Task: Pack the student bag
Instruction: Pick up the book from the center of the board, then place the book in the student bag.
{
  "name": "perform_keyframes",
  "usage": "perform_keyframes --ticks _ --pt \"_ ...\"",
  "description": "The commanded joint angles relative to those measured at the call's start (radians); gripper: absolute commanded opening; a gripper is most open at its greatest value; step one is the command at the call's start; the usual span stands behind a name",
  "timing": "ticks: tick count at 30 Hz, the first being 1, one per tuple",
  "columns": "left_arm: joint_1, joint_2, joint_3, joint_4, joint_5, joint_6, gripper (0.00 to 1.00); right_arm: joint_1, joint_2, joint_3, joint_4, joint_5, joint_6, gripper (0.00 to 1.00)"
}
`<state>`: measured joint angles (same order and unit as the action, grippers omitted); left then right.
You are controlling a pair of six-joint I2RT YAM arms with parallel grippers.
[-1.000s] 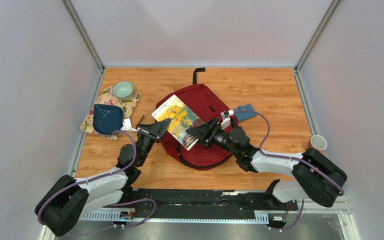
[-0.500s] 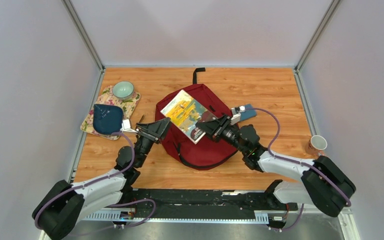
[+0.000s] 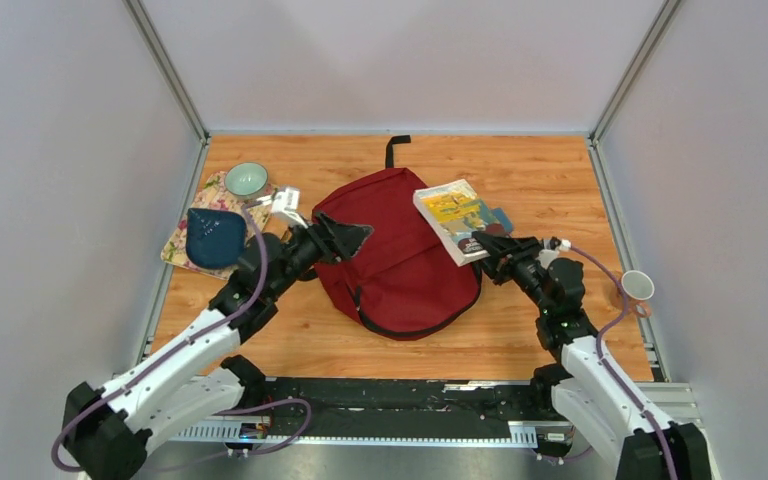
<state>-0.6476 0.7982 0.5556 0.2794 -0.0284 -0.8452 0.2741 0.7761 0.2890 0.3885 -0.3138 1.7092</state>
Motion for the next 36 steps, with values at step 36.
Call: perform_keyframes --ticks 36 --pt "-0.600 0.857 0.633 -0.503 0.031 0.762 0.82 -0.220 -0.356 0.506 -0.956 0.363 -0.563 0.00"
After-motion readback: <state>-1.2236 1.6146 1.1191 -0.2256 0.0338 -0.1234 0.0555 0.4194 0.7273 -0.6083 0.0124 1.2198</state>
